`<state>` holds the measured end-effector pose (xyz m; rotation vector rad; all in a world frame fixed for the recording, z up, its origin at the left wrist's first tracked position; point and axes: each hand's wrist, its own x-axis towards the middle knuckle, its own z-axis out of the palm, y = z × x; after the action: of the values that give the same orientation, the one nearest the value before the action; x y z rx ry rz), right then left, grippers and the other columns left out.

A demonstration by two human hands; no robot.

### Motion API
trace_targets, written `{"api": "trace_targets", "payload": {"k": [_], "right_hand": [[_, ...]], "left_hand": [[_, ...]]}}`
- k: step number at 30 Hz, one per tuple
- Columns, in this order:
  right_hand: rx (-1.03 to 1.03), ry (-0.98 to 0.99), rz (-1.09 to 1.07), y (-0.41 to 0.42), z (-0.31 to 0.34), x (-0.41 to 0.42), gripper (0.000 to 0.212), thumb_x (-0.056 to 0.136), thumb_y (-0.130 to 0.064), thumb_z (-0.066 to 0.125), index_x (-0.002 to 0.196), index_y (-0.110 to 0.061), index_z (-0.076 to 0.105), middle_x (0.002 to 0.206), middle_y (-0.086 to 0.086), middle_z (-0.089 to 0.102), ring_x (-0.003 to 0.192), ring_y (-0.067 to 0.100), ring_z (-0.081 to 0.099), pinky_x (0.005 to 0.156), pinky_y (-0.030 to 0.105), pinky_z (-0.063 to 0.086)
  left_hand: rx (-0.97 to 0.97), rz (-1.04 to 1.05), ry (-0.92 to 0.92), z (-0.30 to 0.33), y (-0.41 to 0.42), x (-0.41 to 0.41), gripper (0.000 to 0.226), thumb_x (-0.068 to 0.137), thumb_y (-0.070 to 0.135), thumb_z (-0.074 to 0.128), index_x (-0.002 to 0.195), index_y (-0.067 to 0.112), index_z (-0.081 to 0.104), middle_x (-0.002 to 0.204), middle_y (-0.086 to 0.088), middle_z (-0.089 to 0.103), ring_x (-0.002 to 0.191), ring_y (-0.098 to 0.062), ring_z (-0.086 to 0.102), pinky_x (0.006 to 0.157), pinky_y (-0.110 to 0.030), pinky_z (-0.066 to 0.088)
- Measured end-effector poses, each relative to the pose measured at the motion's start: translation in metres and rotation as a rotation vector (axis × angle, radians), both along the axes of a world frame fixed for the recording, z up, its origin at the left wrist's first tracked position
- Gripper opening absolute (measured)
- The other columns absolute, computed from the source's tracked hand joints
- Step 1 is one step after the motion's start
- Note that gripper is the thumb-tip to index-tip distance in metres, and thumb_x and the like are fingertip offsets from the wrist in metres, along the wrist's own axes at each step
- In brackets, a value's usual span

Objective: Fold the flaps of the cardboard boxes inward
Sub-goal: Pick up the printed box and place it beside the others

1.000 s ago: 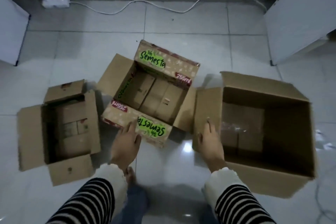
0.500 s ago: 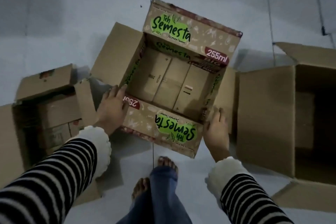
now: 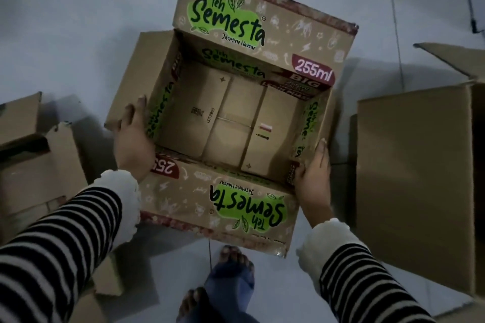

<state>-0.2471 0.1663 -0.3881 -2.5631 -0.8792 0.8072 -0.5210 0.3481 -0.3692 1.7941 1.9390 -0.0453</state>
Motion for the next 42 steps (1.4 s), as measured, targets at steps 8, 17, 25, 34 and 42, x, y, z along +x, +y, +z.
{"api": "trace_targets", "payload": {"k": [8, 17, 25, 34, 42], "right_hand": [[-0.061, 0.013, 0.155, 0.004, 0.010, -0.004, 0.072, 0.092, -0.010, 0.047, 0.148, -0.018, 0.002, 0.157, 0.007, 0.015, 0.135, 0.033, 0.033, 0.104, 0.051, 0.039], [-0.210, 0.124, 0.158, -0.025, 0.023, -0.020, 0.072, 0.094, -0.009, 0.042, 0.148, -0.025, -0.004, 0.157, 0.006, 0.015, 0.103, 0.032, 0.057, 0.085, 0.052, 0.051], [-0.266, 0.150, 0.259, -0.019, 0.061, -0.015, 0.073, 0.093, -0.010, 0.047, 0.149, -0.022, 0.002, 0.158, 0.008, 0.010, 0.129, 0.036, 0.041, 0.103, 0.051, 0.037], [-0.298, 0.084, 0.587, 0.005, 0.185, -0.085, 0.048, 0.089, -0.007, 0.050, 0.134, -0.001, 0.036, 0.142, 0.020, 0.036, 0.122, 0.037, 0.043, 0.101, 0.042, 0.037], [-0.190, 0.091, 0.795, 0.031, 0.279, -0.210, 0.051, 0.089, -0.006, 0.046, 0.139, -0.007, 0.033, 0.146, 0.016, 0.033, 0.131, 0.032, 0.037, 0.106, 0.037, 0.035]], "left_hand": [[-0.096, 0.081, 0.013, 0.004, -0.065, -0.038, 0.082, 0.087, -0.002, 0.044, 0.142, 0.038, -0.002, 0.148, -0.018, 0.031, 0.124, -0.047, 0.041, 0.099, -0.063, 0.039], [-0.247, 0.068, 0.185, 0.014, -0.117, -0.058, 0.095, 0.081, -0.012, 0.043, 0.142, 0.026, -0.018, 0.154, -0.019, 0.014, 0.133, -0.047, 0.026, 0.104, -0.057, 0.033], [-0.363, 0.047, 0.112, 0.048, -0.120, -0.049, 0.085, 0.084, -0.002, 0.051, 0.145, 0.012, -0.006, 0.156, -0.019, 0.003, 0.137, -0.042, 0.021, 0.111, -0.050, 0.025], [-0.331, 0.093, -0.137, 0.189, -0.156, -0.086, 0.064, 0.090, 0.020, 0.047, 0.144, 0.018, 0.014, 0.153, -0.012, 0.023, 0.136, -0.032, 0.029, 0.110, -0.047, 0.031], [-0.255, 0.351, -0.199, 0.287, -0.189, -0.205, 0.059, 0.090, 0.010, 0.047, 0.143, 0.010, 0.021, 0.152, -0.015, 0.025, 0.135, -0.035, 0.030, 0.109, -0.051, 0.033]]}}
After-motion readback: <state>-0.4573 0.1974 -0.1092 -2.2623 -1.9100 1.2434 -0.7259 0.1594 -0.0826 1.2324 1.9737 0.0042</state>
